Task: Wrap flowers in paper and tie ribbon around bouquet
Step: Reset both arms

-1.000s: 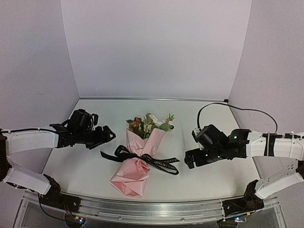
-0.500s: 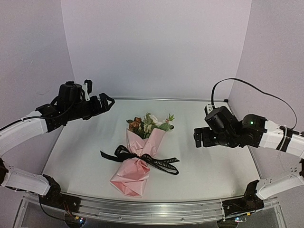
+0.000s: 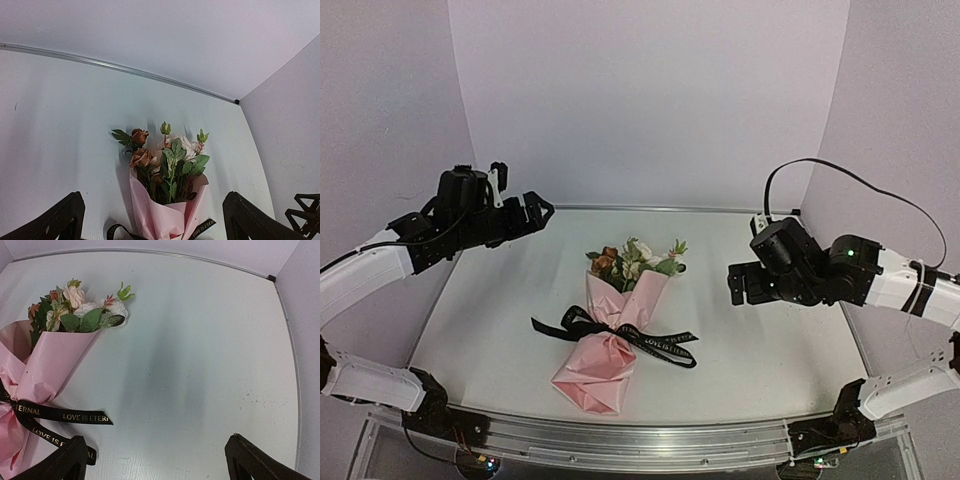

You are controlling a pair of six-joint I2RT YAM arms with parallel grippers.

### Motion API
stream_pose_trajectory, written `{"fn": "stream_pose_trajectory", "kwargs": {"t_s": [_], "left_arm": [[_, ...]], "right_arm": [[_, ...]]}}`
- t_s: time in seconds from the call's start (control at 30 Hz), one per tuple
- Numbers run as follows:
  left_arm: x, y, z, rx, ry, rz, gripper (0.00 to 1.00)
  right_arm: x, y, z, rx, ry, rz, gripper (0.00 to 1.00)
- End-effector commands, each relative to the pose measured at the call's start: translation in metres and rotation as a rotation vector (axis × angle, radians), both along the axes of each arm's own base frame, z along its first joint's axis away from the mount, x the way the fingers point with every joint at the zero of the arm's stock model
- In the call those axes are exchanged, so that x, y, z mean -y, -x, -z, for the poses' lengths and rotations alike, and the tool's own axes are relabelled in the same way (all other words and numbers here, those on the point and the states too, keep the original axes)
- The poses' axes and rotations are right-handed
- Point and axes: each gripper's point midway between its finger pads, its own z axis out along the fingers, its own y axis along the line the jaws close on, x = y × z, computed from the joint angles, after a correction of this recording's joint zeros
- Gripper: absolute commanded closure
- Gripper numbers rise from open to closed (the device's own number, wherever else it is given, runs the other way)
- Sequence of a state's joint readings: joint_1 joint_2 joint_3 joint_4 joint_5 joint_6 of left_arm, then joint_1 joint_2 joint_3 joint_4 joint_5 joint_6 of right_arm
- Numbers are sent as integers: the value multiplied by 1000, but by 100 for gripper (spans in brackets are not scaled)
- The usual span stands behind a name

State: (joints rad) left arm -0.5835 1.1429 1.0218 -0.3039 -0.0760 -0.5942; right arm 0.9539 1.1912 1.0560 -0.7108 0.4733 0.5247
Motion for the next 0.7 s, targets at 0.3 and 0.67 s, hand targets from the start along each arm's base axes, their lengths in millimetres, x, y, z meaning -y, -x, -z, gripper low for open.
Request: {"fn": "stream_pose_trajectory", "kwargs": {"t_s": [0.3,0.67], "left_arm": [[-3,6,-34,97,26,17,0],[-3,9,-34,101,23,28,0]], "right_arm": [[0,-8,-16,42,2,27,2],[2,-7,-15,42,4,29,2]]}}
